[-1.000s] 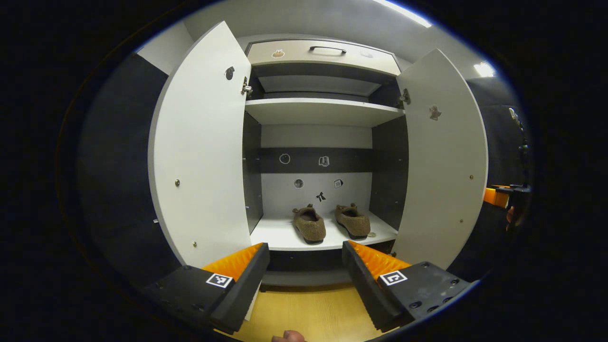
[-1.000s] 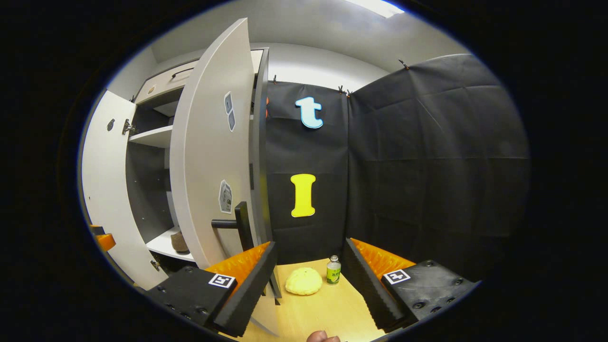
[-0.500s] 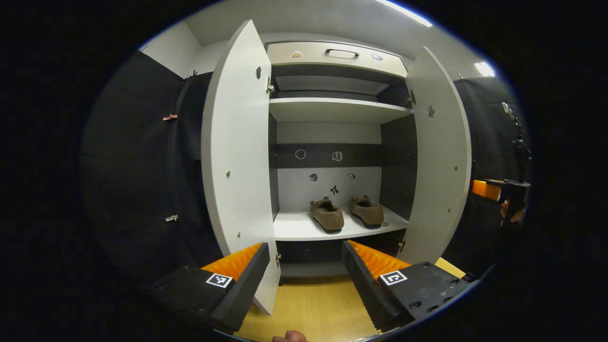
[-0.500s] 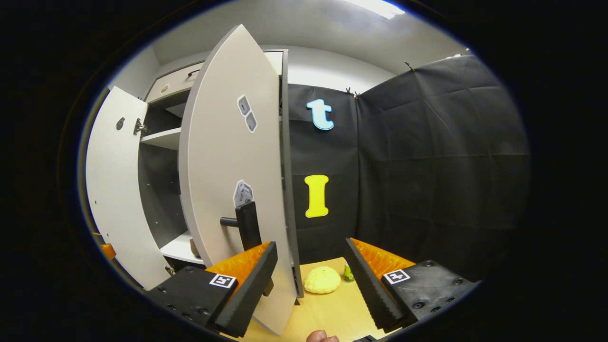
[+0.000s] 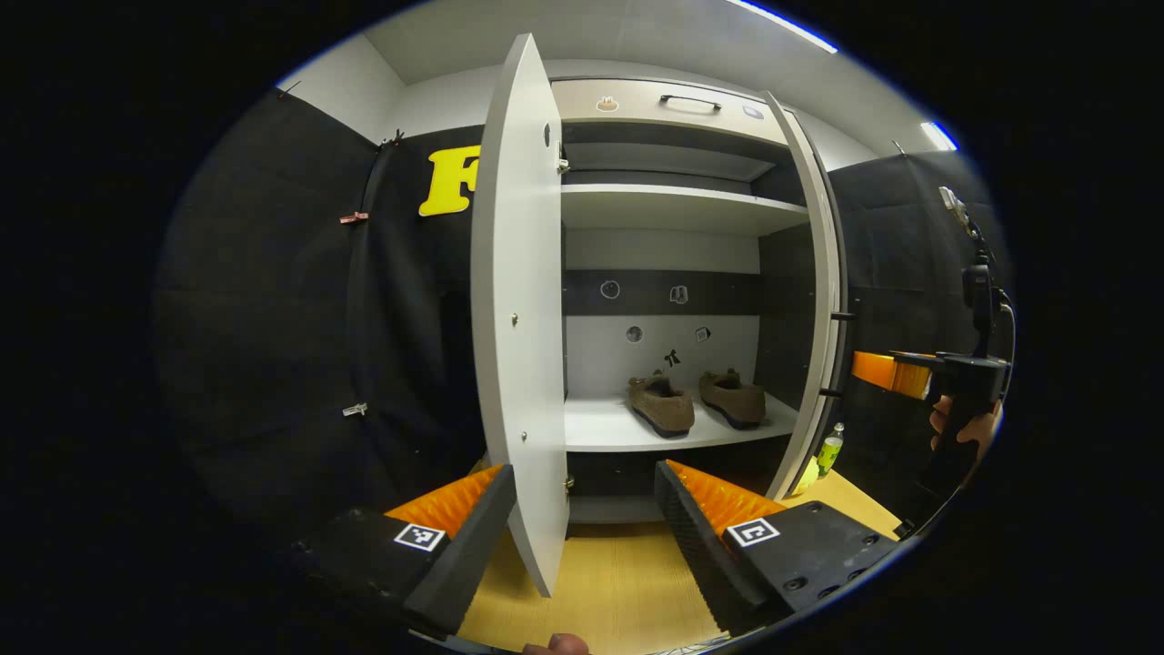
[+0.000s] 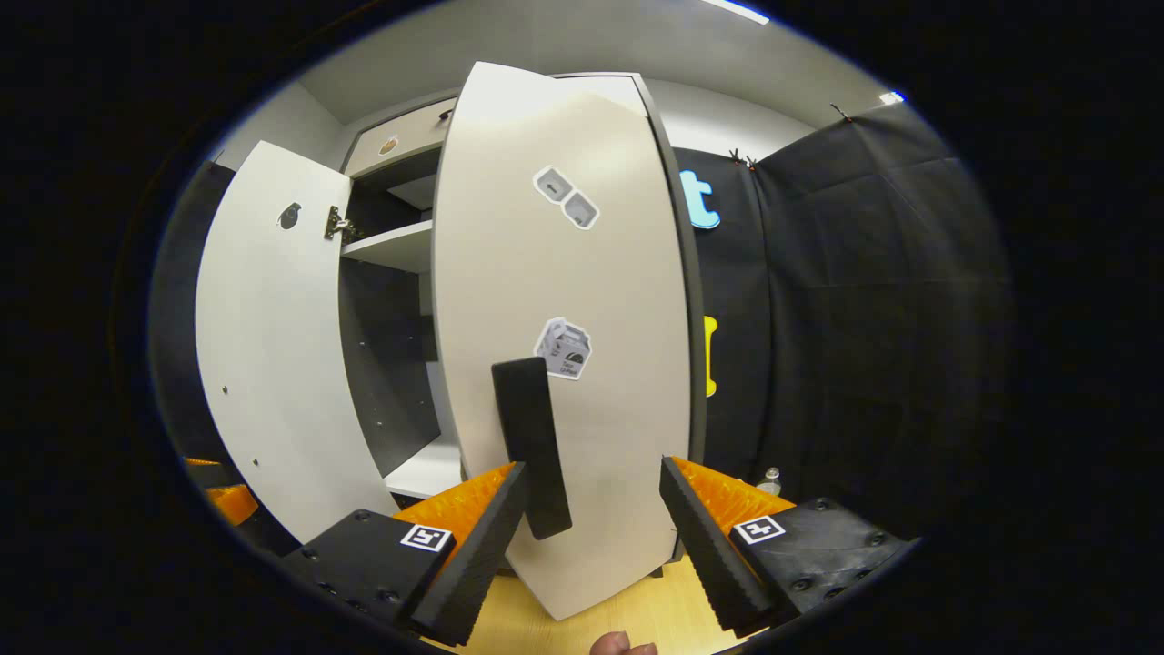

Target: Grab one shoe with the right hand and put it into the shoe cabinet, grab the other shoe with the left hand and put it into the shoe cabinet; then close the right door with the right hand and the left door with the left hand.

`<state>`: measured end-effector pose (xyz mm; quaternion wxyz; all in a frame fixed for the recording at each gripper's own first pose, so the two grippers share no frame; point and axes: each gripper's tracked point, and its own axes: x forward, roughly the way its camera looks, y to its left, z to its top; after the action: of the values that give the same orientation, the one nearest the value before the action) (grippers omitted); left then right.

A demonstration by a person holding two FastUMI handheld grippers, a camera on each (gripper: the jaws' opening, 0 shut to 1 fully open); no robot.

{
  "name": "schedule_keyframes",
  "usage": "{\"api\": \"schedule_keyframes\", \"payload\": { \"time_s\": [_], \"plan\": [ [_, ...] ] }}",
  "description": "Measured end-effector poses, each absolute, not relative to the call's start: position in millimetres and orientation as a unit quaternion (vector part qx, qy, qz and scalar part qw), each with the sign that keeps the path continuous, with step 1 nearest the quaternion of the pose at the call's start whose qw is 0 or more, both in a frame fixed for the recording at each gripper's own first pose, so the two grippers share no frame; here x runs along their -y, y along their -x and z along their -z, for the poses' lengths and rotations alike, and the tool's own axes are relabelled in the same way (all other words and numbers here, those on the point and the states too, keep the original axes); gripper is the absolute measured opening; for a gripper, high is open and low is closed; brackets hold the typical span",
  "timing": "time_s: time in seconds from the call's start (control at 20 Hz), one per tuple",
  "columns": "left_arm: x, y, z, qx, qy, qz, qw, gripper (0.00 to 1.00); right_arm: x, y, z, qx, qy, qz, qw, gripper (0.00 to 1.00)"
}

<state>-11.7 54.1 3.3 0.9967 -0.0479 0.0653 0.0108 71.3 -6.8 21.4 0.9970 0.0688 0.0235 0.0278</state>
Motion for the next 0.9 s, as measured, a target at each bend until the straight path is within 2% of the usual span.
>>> {"api": "schedule_keyframes", "payload": {
  "time_s": [0.45, 0.7, 0.75, 0.8, 0.85, 0.9],
  "plan": [
    [-111, 22, -6, -0.058, 0.054, -0.046, 0.996, 0.96, -55, -42, -26, -0.024, -0.071, -0.103, 0.992, 0.98],
    [-168, 17, -8, -0.050, 0.038, -0.089, 0.994, 0.96, -54, -33, -20, -0.035, -0.062, -0.109, 0.991, 0.98],
    [-176, 14, -11, -0.048, 0.040, -0.094, 0.994, 0.99, -54, -31, -19, -0.037, -0.063, -0.113, 0.991, 0.98],
    [-182, 9, -14, -0.046, 0.041, -0.095, 0.994, 0.96, -52, -30, -18, -0.039, -0.064, -0.112, 0.991, 0.98],
    [-189, 4, -16, -0.041, 0.039, -0.099, 0.993, 1.00, -50, -29, -18, -0.040, -0.067, -0.111, 0.991, 0.98],
    [-196, -3, -20, -0.037, 0.035, -0.103, 0.993, 0.96, -47, -29, -18, -0.041, -0.071, -0.108, 0.991, 0.98]
  ]
}}
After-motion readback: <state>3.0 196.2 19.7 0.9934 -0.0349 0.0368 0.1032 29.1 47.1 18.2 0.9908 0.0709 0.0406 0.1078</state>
